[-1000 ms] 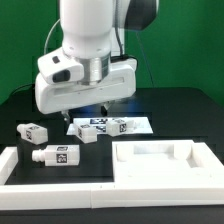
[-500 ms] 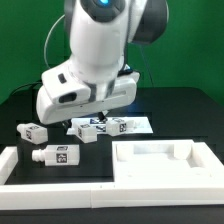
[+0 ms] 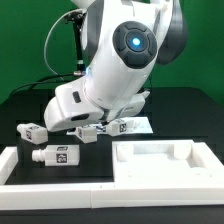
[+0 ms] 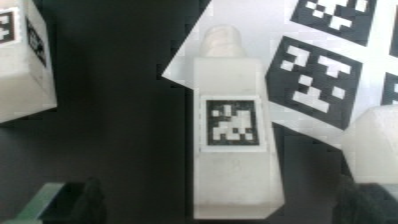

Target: Assemble one leg

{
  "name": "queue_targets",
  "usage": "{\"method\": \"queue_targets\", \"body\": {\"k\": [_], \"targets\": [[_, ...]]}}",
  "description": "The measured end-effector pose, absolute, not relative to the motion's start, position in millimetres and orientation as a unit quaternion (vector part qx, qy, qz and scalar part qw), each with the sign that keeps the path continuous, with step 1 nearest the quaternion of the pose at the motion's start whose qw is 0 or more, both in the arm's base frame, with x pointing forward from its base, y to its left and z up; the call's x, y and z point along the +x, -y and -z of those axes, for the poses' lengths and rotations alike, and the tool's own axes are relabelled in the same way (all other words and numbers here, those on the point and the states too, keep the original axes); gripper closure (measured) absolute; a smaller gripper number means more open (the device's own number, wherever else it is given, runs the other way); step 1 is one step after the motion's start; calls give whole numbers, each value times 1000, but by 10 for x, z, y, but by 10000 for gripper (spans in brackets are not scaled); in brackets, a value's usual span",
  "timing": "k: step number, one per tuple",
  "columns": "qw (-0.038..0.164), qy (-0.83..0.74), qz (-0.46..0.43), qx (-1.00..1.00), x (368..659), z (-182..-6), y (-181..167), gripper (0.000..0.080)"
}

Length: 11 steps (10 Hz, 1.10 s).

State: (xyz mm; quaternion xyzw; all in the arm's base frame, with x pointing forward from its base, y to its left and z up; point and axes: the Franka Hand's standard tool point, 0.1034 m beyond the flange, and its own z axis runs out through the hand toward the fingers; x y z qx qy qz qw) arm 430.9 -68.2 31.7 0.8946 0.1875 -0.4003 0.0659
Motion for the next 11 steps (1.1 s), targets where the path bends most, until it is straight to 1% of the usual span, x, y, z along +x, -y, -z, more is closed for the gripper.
{"method": "queue_targets", "body": {"k": [1, 2, 7, 8, 9, 10, 11], "targets": [[77, -174, 423, 886, 4216, -321, 683, 151], [96, -177, 434, 878, 4212, -354, 679, 151], [99, -174, 434, 878, 4211, -341, 692, 151], [110, -158, 444, 875, 4189, -273, 687, 151], [115, -154, 450, 872, 4192, -173, 668, 151], [115, -158, 452, 870, 4171, -117, 654, 151], [114, -160, 451, 871, 4183, -135, 653, 151]]}}
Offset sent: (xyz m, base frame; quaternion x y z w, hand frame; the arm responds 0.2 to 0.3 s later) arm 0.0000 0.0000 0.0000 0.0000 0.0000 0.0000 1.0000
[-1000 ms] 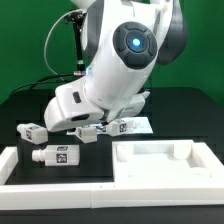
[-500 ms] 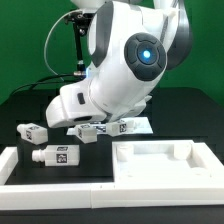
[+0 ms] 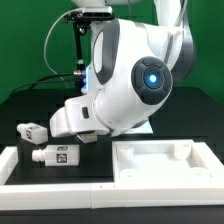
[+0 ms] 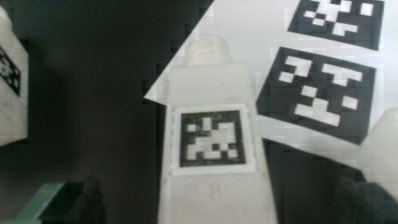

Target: Assemble one leg

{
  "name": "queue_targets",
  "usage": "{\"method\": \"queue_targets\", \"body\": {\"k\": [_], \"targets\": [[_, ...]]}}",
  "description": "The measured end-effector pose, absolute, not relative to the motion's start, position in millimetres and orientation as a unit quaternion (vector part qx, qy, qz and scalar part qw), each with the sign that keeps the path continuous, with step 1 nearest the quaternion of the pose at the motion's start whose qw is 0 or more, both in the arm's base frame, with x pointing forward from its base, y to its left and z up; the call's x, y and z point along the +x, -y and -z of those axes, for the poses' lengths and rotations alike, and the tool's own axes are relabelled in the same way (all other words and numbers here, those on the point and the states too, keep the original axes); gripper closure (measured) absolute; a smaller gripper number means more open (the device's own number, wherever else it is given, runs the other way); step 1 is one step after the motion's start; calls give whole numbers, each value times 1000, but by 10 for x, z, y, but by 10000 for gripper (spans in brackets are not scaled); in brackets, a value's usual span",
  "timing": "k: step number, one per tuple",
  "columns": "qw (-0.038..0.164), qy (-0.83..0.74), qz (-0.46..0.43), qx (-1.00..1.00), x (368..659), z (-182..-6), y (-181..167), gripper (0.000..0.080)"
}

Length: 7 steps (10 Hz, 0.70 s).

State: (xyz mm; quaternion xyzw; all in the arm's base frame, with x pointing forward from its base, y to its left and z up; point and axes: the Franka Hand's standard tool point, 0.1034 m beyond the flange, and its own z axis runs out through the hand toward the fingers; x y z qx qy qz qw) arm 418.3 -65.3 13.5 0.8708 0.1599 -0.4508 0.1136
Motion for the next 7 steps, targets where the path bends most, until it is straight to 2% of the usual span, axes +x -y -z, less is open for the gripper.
{"method": "queue_targets", "body": {"k": [5, 7], "targets": [[116, -160, 464, 864, 4104, -84, 745, 151], [116, -160, 464, 864, 4103, -82, 744, 407]]}}
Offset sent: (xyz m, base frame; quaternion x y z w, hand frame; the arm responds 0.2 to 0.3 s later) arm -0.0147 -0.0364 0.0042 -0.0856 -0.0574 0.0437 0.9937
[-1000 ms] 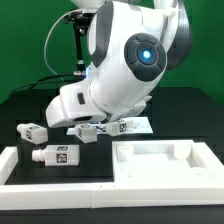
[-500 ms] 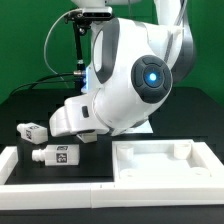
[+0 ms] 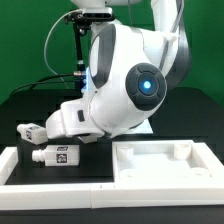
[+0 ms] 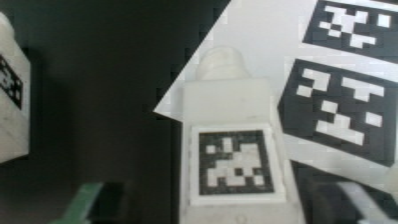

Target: Assemble one leg

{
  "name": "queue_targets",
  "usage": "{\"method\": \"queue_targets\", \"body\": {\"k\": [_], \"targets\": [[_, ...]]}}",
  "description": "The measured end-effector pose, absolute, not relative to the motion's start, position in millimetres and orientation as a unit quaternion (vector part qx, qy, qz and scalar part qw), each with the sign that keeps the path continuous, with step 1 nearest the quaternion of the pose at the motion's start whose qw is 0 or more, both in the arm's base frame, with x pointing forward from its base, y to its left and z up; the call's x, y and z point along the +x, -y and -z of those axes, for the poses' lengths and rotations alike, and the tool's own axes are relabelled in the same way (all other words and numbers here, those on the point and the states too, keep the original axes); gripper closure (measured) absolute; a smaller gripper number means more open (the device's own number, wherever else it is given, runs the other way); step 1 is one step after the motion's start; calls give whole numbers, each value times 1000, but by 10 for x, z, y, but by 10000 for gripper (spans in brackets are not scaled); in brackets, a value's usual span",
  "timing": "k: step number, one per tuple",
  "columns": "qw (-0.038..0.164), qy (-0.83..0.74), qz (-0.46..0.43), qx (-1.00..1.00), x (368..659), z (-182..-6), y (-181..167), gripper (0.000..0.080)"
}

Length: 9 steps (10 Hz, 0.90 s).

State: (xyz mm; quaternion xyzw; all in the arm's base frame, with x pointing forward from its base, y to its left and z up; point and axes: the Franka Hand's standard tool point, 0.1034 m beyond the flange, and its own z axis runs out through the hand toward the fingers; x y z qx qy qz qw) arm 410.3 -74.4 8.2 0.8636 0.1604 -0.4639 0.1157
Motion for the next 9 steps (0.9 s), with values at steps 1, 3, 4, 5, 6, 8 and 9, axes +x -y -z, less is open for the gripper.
{"method": "queue_targets", "body": {"k": [1, 3, 4, 5, 6, 8, 9], "targets": [[116, -160, 464, 864, 4103, -82, 743, 407], [115, -162, 464, 863, 4104, -82, 742, 515], [105, -180, 460, 863, 4159, -128, 713, 515], [99, -190, 447, 868, 4288, -306, 659, 515], [86, -197, 448, 868, 4419, -536, 596, 515], [69, -237, 390, 887, 4677, -672, 572, 515], [63, -242, 356, 900, 4532, -586, 603, 515]]}}
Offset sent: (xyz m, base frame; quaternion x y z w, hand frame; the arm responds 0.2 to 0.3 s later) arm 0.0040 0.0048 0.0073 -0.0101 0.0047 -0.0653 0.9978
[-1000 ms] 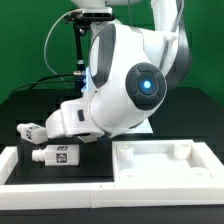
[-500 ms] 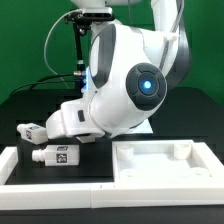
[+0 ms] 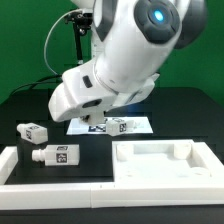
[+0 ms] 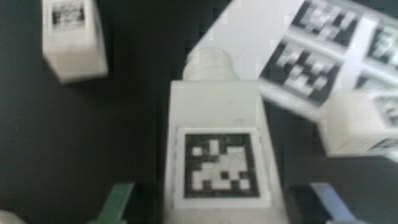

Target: Assemble one leg

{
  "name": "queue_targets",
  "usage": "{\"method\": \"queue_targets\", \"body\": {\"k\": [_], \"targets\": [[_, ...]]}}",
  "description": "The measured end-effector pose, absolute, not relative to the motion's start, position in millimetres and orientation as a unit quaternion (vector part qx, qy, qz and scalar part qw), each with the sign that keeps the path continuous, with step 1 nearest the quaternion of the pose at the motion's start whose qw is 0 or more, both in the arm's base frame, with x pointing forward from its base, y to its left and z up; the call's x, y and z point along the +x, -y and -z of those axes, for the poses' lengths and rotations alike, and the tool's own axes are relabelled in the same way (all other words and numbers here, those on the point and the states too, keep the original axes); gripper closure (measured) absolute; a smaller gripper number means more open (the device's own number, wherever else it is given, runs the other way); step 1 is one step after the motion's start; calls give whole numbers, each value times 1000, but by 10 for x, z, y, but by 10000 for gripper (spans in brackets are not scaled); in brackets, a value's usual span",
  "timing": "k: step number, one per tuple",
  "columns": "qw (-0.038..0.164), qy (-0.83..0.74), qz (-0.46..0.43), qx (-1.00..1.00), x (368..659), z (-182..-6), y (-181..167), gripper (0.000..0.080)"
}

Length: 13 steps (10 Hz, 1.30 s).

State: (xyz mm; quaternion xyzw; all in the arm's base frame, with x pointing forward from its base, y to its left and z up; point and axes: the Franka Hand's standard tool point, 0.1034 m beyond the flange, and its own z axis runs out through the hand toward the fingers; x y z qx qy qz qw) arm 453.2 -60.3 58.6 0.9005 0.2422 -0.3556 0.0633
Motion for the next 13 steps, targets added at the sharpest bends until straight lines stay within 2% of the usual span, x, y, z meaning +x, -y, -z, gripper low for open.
{"method": "queue_targets", "body": {"k": [3, 5, 6, 7, 8, 12, 13], "targets": [[48, -231, 296, 926, 4593, -658, 537, 515], [-4, -174, 249, 953, 4846, -941, 31, 515], [-17, -139, 229, 963, 4957, -1088, -169, 515], [-44, -106, 206, 972, 5089, -1244, -316, 515], [-47, -101, 196, 974, 5144, -1310, -289, 515], [-31, -102, 48, 993, 5279, -1271, -223, 515], [-34, -100, 1, 994, 5373, -1292, -307, 515]]}}
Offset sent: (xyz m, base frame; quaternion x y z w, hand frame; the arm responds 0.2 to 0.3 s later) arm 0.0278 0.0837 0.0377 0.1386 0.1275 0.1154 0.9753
